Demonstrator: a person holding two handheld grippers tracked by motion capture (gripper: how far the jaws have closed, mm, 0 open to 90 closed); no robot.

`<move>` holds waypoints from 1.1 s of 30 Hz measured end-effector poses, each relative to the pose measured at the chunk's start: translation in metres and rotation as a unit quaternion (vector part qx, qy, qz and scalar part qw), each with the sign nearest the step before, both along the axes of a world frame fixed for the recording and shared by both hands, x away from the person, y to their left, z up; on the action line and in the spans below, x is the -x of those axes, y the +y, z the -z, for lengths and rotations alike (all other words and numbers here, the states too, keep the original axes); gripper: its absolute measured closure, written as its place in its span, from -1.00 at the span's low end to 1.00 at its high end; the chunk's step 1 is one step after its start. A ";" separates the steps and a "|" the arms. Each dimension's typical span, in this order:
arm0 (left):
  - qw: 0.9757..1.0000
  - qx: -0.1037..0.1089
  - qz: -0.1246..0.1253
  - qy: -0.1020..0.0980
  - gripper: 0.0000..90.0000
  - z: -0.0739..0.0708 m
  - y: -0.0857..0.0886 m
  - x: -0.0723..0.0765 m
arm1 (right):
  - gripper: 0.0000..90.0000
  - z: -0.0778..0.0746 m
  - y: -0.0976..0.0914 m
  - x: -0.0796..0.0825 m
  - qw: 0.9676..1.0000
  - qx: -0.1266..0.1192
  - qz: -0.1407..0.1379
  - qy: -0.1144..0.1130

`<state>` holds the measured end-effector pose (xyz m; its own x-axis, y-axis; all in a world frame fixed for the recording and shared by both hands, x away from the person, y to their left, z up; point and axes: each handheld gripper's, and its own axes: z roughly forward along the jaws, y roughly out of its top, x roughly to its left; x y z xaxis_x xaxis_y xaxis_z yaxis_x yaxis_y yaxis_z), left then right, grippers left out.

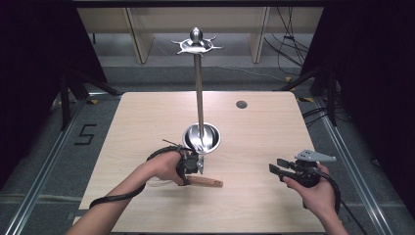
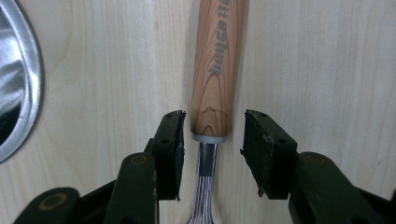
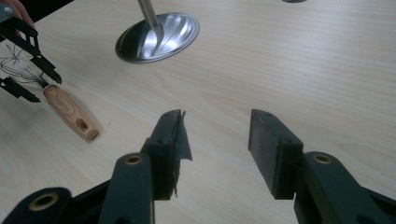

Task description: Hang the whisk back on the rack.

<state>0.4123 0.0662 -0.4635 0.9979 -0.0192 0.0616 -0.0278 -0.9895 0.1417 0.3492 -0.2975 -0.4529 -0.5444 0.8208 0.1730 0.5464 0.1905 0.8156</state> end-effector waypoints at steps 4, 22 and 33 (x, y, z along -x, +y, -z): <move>1.000 -0.005 0.001 -0.002 0.30 0.004 -0.001 -0.002 | 0.23 0.000 0.001 0.000 1.000 -0.001 -0.004 0.002; 1.000 -0.004 -0.011 0.006 0.53 0.007 -0.002 0.000 | 0.22 0.001 0.001 0.000 1.000 -0.002 -0.004 0.003; 0.991 0.102 -0.087 -0.030 0.54 -0.026 0.028 0.011 | 0.22 0.000 0.002 0.002 0.999 -0.019 0.010 0.028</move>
